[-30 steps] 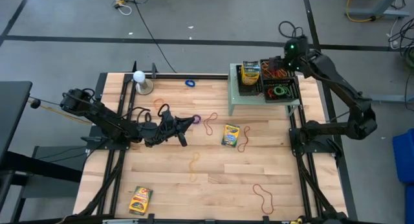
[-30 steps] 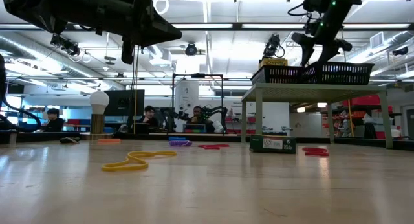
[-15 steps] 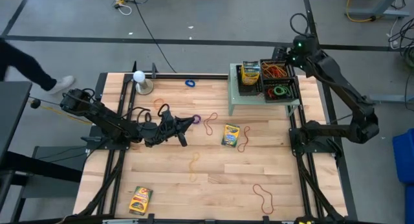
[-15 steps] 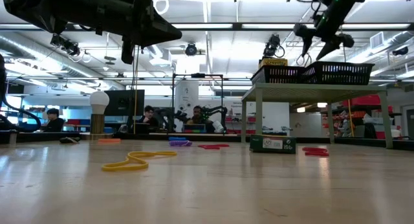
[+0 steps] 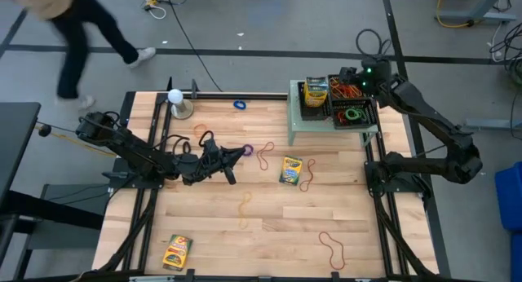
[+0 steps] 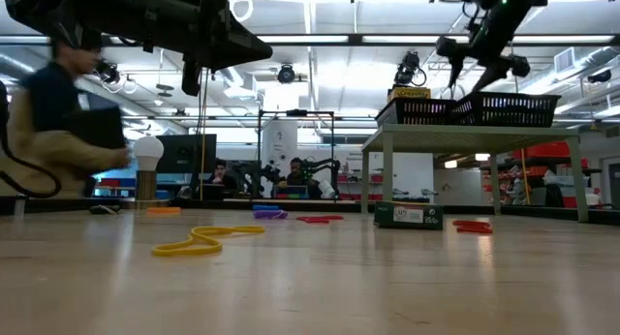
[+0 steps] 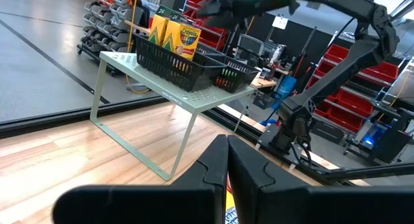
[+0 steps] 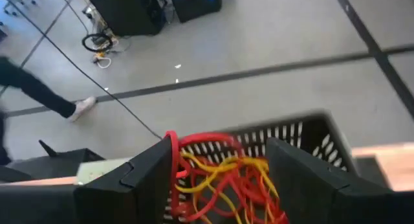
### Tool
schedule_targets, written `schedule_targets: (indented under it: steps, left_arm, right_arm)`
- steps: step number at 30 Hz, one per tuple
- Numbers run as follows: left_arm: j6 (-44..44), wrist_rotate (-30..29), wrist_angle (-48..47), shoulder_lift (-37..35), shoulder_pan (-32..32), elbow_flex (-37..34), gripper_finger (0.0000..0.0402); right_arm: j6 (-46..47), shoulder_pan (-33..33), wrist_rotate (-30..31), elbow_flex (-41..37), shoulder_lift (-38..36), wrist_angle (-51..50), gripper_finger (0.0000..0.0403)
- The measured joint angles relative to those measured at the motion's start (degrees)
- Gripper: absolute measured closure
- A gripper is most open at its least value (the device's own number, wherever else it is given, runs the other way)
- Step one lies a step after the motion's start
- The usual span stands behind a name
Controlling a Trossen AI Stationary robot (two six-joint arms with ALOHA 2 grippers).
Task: Pick & Place Office Desk Supplies
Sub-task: Put the red rubber band into the top right black bin on the shelf
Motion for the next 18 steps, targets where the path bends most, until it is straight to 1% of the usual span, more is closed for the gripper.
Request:
schedule_targets:
  steps: [2, 6, 12, 15, 18]
  left_arm:
    - [0.0, 0.0, 0.0, 0.0, 0.0, 0.0, 0.0387]
    - [0.0, 0.0, 0.0, 0.0, 0.0, 0.0, 0.0387]
    - [0.0, 0.0, 0.0, 0.0, 0.0, 0.0, 0.0387]
    - [0.0, 0.0, 0.0, 0.0, 0.0, 0.0, 0.0387]
    - [0.0, 0.0, 0.0, 0.0, 0.0, 0.0, 0.0387]
  right_arm:
    - [1.6, 0.0, -1.0, -1.4, 0.0, 0.9, 0.0153]
    - [4.1, 0.0, -3.2, -1.7, 0.0, -0.1, 0.0153]
    - [15.7, -2.0, -9.7, -1.7, -0.2, 2.3, 0.0162]
    - [18.8, -2.3, -9.9, -1.7, -0.2, 4.7, 0.0167]
    - [21.0, -2.3, -9.9, -1.7, -0.2, 5.9, 0.0163]
